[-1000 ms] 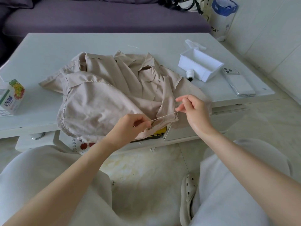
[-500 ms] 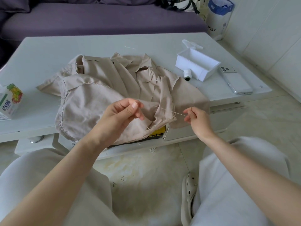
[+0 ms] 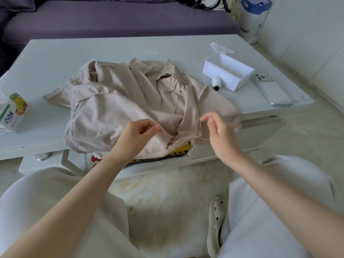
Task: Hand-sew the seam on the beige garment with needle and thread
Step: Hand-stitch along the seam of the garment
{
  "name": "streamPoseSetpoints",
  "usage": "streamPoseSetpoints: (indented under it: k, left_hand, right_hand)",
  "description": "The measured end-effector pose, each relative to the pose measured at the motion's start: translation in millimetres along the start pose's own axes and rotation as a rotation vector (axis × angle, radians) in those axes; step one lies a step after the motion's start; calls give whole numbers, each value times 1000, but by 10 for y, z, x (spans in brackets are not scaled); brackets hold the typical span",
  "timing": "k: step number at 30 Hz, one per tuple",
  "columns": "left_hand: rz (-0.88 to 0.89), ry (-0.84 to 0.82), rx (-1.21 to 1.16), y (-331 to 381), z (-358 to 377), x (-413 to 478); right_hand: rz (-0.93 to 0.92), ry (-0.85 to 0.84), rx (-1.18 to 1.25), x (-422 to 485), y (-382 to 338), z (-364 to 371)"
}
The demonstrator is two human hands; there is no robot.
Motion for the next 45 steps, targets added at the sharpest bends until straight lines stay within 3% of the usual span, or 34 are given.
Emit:
streamPoseSetpoints:
  k: [6, 11, 20, 27, 30, 33, 37, 41, 45]
  left_hand:
    - [19, 44, 117, -56, -29, 35]
    - [41, 53, 69, -34, -39, 26]
    - [117, 125, 113, -47, -89, 38]
    - [251, 195, 543, -144, -61, 3]
    - [403, 319, 482, -37, -56, -51]
    - [501, 212, 408, 37, 11, -148]
    - [436, -44, 440, -66, 156, -216]
    - [236, -108, 506, -177, 184, -179]
    - [79, -135, 381, -217, 203, -169]
  right_hand:
    - [-361, -275, -219, -117, -233, 200]
    - [-491, -378, -395, -136, -269, 399]
    - [-523, -326, -361, -158, -278, 447]
    - [-525, -262, -270, -152, -299, 333]
    - [-523, -249, -252, -118, -325, 282]
    - [-494, -248, -226, -68, -328, 253]
    - [-419, -250, -212, 17, -298, 235]
    - [-383, -277, -170, 49, -263, 213]
    - [-378, -354, -144, 63, -200, 235]
Point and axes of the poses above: each hand's wrist, its own x-axis towards the middle knuckle, its own z-axis out of the palm, y = z × x, the point moved 2 cm from there along x, towards the middle knuckle, and after that the axes turned 9 degrees about -x, right-handed, at the moved point
